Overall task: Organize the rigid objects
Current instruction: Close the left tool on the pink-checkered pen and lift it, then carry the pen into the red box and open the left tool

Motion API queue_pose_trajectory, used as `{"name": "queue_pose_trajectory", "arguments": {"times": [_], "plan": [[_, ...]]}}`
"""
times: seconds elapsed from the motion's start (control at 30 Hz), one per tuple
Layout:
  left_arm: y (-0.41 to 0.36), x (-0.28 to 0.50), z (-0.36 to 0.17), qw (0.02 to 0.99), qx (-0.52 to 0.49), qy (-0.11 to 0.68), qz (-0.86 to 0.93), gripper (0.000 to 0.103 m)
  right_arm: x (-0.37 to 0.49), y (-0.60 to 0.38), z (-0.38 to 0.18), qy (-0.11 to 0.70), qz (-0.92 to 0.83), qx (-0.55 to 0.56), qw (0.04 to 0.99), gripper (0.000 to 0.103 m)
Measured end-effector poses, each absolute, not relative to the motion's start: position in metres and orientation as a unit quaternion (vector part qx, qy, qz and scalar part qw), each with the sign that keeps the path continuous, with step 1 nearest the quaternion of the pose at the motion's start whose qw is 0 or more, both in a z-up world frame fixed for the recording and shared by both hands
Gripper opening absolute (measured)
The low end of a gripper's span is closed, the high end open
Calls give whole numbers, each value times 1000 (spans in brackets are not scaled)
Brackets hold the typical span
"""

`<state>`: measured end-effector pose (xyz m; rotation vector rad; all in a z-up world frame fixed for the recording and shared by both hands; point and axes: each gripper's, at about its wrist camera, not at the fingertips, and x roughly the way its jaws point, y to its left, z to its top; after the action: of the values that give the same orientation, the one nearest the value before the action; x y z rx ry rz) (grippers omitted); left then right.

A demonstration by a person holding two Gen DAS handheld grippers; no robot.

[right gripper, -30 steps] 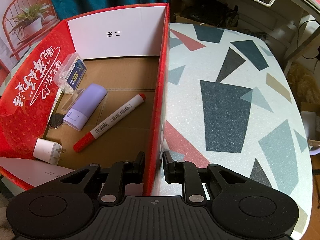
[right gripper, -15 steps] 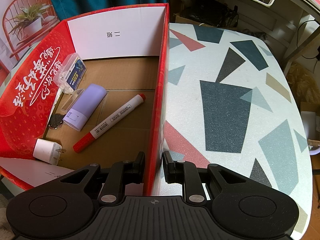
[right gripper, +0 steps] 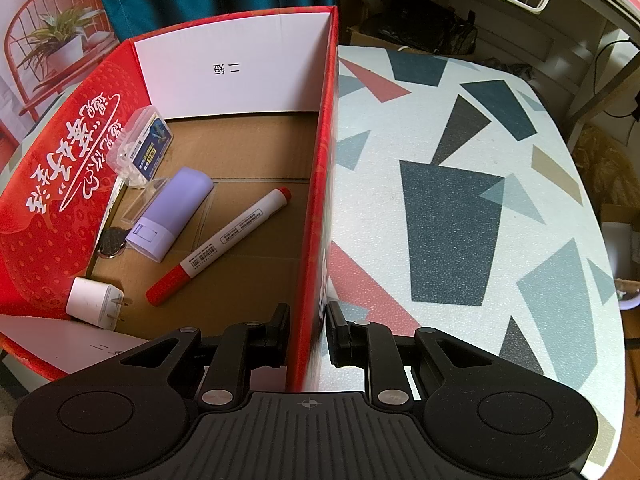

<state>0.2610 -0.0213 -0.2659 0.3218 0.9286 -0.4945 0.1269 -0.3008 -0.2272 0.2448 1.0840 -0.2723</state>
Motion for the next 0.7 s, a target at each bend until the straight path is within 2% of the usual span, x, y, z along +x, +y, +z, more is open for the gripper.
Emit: {"name": "queue_pose_trajectory", "arguments": {"times": [0.43,0.7], "plan": [[-17,261,-263,860,135,431,-237,17,127,-301,-227,513,-129,116,841,19],[-25,265,-191,884,95,360,-284,17,127,-301,-227,513,-129,116,841,19]]}}
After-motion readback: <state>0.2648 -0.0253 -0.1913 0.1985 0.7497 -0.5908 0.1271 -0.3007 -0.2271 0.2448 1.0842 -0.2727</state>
